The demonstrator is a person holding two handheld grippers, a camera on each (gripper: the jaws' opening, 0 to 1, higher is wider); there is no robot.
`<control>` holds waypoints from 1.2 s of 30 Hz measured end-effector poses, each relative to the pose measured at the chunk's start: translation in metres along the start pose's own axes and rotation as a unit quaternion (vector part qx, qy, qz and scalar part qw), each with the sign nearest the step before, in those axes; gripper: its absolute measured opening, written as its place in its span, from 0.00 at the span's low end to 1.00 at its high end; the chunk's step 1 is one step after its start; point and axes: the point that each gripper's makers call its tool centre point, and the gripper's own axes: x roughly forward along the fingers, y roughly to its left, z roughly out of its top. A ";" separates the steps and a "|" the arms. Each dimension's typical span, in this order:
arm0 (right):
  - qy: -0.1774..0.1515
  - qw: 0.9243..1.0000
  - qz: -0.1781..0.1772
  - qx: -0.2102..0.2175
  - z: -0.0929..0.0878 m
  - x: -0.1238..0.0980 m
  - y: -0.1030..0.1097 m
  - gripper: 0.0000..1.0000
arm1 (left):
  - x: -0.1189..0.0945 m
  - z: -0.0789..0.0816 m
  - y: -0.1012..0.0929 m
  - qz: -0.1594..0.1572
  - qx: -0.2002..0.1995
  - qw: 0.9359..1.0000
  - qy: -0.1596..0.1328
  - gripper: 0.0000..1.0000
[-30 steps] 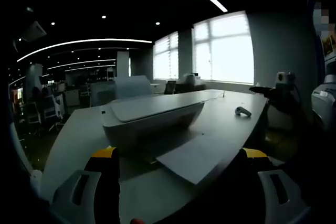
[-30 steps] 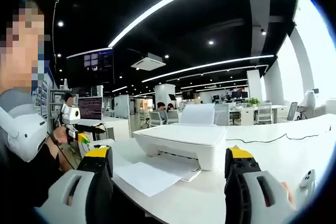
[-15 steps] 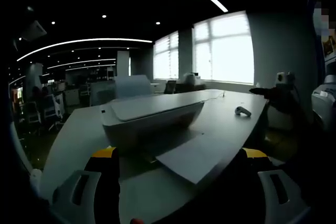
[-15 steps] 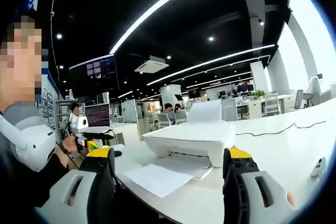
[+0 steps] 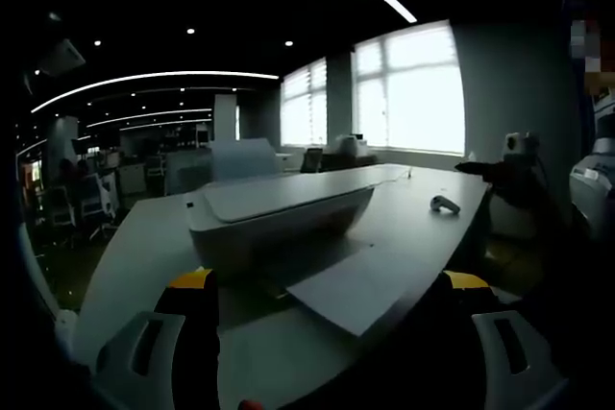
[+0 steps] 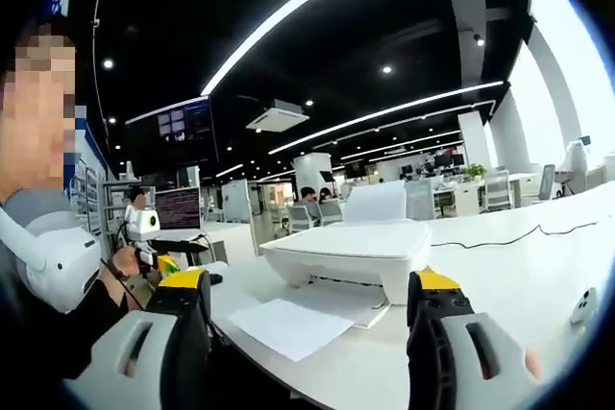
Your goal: Remove the paper from the printer output slot and place it on top of the printer
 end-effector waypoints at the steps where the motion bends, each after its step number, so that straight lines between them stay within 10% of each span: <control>1: 0.000 1.000 0.000 0.000 0.000 0.000 0.000 0.79 | 0.000 0.000 0.000 0.000 0.000 1.000 -0.001 0.97; 36: 0.005 0.999 -0.023 -0.035 -0.003 -0.002 -0.006 0.90 | 0.007 -0.004 -0.001 -0.009 -0.007 1.000 0.005 0.96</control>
